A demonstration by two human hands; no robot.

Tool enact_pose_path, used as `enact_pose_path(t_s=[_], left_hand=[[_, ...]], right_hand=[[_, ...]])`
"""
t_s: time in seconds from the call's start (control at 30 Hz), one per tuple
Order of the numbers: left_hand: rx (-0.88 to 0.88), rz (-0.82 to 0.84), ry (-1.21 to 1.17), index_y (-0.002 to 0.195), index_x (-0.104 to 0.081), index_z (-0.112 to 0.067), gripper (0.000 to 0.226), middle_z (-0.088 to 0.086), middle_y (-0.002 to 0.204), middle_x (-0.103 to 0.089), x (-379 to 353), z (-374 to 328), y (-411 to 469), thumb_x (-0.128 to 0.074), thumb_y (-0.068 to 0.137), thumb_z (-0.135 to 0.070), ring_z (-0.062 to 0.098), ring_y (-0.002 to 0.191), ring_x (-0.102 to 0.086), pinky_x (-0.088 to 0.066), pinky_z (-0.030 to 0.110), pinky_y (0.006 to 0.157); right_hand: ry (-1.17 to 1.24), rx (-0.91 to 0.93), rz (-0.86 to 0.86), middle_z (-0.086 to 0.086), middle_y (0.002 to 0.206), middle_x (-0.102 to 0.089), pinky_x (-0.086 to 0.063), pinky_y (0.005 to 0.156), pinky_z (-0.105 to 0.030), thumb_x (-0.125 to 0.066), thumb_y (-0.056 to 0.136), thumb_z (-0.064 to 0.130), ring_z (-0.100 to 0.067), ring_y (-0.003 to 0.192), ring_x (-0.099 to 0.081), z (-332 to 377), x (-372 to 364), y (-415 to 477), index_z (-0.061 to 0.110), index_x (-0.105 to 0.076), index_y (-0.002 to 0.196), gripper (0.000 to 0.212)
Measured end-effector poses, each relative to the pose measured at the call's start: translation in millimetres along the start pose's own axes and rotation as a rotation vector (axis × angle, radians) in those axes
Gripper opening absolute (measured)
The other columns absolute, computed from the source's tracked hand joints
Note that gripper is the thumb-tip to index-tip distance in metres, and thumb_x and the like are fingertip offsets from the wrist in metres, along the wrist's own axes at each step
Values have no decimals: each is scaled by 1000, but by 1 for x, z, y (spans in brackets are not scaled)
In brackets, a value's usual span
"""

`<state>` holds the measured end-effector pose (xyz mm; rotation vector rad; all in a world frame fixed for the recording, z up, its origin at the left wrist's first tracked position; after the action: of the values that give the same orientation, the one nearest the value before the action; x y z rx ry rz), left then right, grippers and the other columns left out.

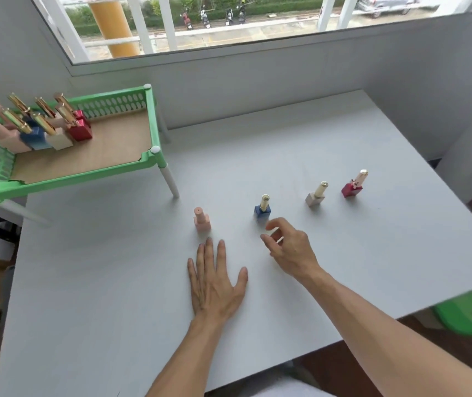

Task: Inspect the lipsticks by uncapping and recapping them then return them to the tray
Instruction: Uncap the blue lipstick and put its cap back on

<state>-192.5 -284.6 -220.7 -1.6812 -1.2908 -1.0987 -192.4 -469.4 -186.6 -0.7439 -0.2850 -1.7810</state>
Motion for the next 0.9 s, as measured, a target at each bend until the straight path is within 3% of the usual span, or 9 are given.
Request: enact_pose_path(t_s=[0.1, 0.23, 0.33, 0.67, 0.8, 0.9], left_hand=[[-16, -7, 5, 149, -22, -21, 76, 3, 159, -15, -3, -12, 4, -37, 83, -58, 19, 146, -6, 5, 41, 116], [-18, 3, 14, 149, -20, -21, 78, 2, 159, -13, -8, -21, 11, -35, 83, -59, 19, 146, -5, 5, 41, 117], [-8, -1, 19, 149, -21, -21, 78, 2, 159, -14, -10, -23, 15, -36, 82, -59, 19, 146, -6, 3, 42, 117], [11, -2, 32, 148, -21, -23, 79, -1, 159, -14, -11, -23, 17, -31, 81, -62, 16, 146, -3, 5, 39, 117], [17, -7, 20, 148, -24, -23, 79, -1, 158, -17, -10, -24, 17, -33, 80, -62, 17, 146, -5, 4, 39, 117], [46, 2, -22, 148, -21, -23, 79, -1, 159, -15, -9, -25, 17, -36, 81, -60, 15, 146, -4, 3, 39, 117]], right_hand=[[14, -30, -21, 6, 75, -62, -52, 66, -35, -57, 88, 33, -25, 68, -65, -4, 14, 10, 28, -51, 99, 13], [8, -18, 23, 6, 77, -61, -50, 66, -31, -57, 89, 28, -23, 71, -65, -3, 22, 26, 32, -48, 122, 34], [-16, 5, 74, 6, 75, -61, -52, 67, -32, -56, 89, 24, -24, 71, -65, 1, 21, 37, 35, -47, 127, 41], [-49, 42, 166, 3, 75, -64, -47, 60, -26, -54, 88, 23, -26, 65, -65, 2, 14, 61, 39, -59, 106, 24], [-38, 38, 195, 1, 79, -64, -51, 64, -30, -55, 87, 21, -28, 67, -65, 4, 15, 60, 41, -59, 100, 24], [-23, 45, 199, 3, 80, -64, -48, 60, -26, -56, 87, 21, -24, 65, -66, 8, 21, 56, 44, -55, 91, 23]])
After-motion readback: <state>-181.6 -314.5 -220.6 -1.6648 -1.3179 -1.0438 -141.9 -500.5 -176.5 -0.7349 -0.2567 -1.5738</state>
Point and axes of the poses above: each hand's wrist, its own y-axis towards the middle knuckle, its own x-axis out of the back of the hand, z = x × y, the point moved 5 cm from there along y, towards the middle knuckle
